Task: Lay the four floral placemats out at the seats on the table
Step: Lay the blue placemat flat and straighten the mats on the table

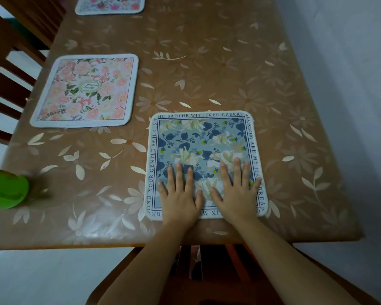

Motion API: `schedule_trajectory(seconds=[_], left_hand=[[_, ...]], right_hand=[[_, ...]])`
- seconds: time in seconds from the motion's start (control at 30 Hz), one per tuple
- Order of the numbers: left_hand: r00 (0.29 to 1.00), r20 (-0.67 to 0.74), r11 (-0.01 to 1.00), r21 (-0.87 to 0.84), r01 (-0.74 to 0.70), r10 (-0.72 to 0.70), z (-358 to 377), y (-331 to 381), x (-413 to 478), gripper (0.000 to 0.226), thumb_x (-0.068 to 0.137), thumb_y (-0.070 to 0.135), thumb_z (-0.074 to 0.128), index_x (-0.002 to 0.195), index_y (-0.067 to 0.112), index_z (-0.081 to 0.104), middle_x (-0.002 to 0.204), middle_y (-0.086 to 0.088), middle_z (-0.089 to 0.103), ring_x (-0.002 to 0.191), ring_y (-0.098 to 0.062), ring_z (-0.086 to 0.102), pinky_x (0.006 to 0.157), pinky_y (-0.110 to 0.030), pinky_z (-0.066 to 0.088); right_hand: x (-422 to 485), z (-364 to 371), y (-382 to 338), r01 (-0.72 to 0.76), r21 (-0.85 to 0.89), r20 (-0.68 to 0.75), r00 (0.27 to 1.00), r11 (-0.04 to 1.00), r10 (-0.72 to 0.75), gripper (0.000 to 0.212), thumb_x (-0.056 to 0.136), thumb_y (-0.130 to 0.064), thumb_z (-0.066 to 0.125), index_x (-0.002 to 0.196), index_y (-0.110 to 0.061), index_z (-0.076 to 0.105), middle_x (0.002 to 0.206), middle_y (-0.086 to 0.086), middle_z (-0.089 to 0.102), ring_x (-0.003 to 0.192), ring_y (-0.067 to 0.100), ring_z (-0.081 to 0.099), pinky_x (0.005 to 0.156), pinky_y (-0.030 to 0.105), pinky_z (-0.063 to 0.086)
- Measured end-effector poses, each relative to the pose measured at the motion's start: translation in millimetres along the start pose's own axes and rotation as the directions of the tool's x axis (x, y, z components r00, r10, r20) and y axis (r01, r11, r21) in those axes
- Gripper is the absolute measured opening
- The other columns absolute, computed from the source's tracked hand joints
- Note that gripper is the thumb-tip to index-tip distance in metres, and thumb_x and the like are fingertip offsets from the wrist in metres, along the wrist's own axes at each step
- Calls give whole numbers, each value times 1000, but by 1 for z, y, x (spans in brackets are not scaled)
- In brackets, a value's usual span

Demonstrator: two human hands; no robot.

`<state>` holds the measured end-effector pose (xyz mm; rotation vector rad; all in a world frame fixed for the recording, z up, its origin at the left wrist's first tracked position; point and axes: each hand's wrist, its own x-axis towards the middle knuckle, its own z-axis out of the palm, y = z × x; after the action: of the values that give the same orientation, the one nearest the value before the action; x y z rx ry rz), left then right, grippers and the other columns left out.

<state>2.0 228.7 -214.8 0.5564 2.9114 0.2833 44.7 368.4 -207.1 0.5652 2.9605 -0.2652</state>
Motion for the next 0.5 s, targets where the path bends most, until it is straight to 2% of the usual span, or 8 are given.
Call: schedule_trajectory(seconds=[0.1, 0.2, 0.23, 0.3, 0.33, 0.4, 0.5], left_hand=[[999, 16, 999, 8, -35, 35, -2, 1, -7, 64, 86, 46, 19, 142, 16, 23, 151, -16, 14, 137, -34, -3, 105, -60, 3], [996, 63, 998, 8, -56, 55, -7, -1, -9, 65, 85, 48, 13, 143, 18, 15, 151, -13, 3, 136, -34, -11, 107, -58, -3], [995, 72, 998, -2, -64, 64, -9, -2, -9, 64, 86, 47, 17, 142, 16, 19, 150, -14, 6, 137, -36, -5, 107, -59, 2], [993, 75, 995, -30, -94, 96, -15, -3, -10, 57, 87, 38, 37, 137, 12, 35, 146, -19, 26, 135, -40, 21, 102, -63, 20], [992, 62, 993, -39, -109, 111, -17, -4, -11, 54, 87, 33, 46, 136, 11, 38, 145, -19, 31, 133, -39, 26, 102, -62, 24], [989, 76, 992, -26, -121, 123, -19, -8, -14, 55, 90, 31, 45, 140, 14, 30, 150, -14, 23, 138, -31, 17, 108, -53, 19], [990, 78, 993, -31, -116, 118, -24, -10, -13, 56, 92, 35, 37, 142, 17, 22, 153, -7, 14, 140, -22, 6, 111, -44, 9]], right_hand=[[-5, -4, -3, 19, -15, 19, 1000, 1000, -19, 68, 83, -58, 26, 141, -22, 28, 148, 21, 26, 136, 43, 19, 98, 71, 21], [-8, -10, -4, 45, 3, 18, 999, 999, -45, 65, 83, -56, 29, 137, -21, 37, 144, 22, 34, 133, 44, 27, 96, 70, 25], [-9, -13, -5, 58, 13, 22, 998, 998, -59, 63, 83, -55, 32, 135, -20, 41, 142, 22, 38, 132, 43, 30, 95, 69, 28], [-11, -15, -8, 88, 34, 16, 996, 996, -89, 58, 82, -50, 44, 131, -18, 47, 138, 22, 43, 130, 42, 35, 94, 66, 32], [-13, -16, -9, 105, 43, 15, 994, 994, -106, 57, 81, -47, 51, 129, -18, 48, 138, 21, 44, 130, 41, 35, 95, 64, 33], [-15, -18, -11, 134, 57, 22, 991, 989, -135, 55, 82, -44, 56, 129, -18, 47, 141, 18, 41, 133, 37, 30, 99, 59, 32], [-16, -23, -12, 155, 63, 28, 987, 986, -157, 52, 85, -45, 49, 130, -19, 44, 144, 12, 36, 135, 30, 26, 103, 51, 28]])
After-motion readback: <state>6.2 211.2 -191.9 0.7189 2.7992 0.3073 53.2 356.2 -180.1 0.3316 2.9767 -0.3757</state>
